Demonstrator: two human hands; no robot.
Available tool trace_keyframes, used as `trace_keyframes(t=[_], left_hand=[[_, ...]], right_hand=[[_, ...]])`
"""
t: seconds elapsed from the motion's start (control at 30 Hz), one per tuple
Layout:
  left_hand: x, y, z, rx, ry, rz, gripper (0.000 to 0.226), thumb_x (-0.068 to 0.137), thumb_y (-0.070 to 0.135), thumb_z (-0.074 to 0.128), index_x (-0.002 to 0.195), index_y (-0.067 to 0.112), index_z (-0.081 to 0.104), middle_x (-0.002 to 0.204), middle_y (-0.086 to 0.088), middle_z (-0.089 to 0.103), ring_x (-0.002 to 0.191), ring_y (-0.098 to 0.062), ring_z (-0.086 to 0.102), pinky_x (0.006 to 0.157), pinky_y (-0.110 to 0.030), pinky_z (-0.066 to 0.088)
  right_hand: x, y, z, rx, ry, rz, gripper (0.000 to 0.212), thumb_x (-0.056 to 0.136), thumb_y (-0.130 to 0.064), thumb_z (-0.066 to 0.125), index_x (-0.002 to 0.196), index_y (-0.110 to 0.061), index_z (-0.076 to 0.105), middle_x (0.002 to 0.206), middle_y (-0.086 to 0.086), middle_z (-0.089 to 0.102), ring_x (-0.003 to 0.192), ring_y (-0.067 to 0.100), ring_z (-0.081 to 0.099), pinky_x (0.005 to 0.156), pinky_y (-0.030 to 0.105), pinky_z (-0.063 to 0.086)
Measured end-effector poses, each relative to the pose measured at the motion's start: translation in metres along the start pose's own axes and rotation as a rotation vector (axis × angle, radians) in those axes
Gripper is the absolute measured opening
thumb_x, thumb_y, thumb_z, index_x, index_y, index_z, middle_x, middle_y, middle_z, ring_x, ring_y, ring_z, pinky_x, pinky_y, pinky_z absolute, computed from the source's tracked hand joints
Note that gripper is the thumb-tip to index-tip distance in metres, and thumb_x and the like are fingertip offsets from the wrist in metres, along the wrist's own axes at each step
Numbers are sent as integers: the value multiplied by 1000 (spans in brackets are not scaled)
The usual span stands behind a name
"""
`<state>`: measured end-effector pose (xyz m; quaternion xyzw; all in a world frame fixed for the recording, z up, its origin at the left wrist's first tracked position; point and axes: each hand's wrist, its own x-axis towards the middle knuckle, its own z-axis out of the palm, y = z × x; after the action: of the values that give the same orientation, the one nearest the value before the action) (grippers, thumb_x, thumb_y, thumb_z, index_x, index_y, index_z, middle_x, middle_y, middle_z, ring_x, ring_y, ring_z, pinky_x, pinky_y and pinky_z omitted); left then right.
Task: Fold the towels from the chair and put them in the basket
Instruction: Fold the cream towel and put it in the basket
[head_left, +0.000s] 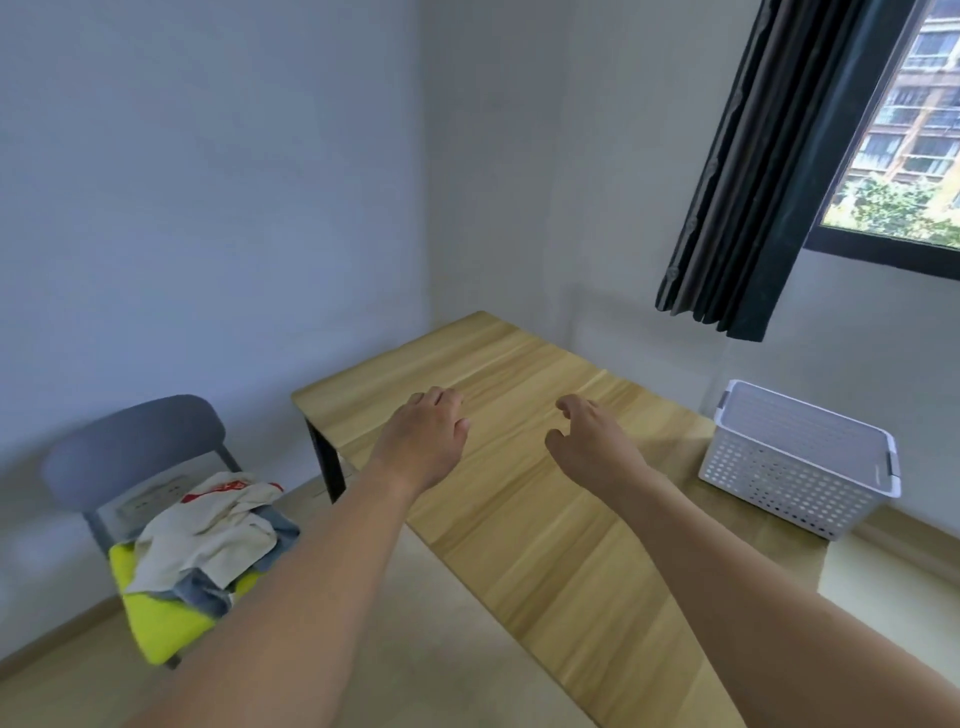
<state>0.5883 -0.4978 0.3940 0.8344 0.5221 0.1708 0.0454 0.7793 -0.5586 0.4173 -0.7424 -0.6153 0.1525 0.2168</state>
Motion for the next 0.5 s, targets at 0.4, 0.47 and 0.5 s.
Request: trace_keyframes(t=[0.4,0.47,0.5], left_hand=[[-43,-236,-66,-43,-26,-34,40,100,30,36,135,12,44,137,-6,49,123,-24,44,99,-38,41],[-45,-268,-75,-41,-40,-45,38,100,27,35,133,12,45,136,-6,50,122,-24,45,97,-37,41],[-45,-282,-79,-38,-37,-50,37,99,26,35,132,12,45,135,-6,50,121,-24,45,96,-37,41]], right_hand=[[5,-218,128,34,-46,30,51,92,-20,48,141,-11,38,143,7,43,130,23,43,102,32,37],[10,-240,141,37,-42,27,51,92,-20,48,141,-10,38,144,8,43,131,23,42,103,31,35],[14,-249,148,35,-39,26,51,92,-20,48,141,-9,38,144,8,43,131,23,42,103,31,35]])
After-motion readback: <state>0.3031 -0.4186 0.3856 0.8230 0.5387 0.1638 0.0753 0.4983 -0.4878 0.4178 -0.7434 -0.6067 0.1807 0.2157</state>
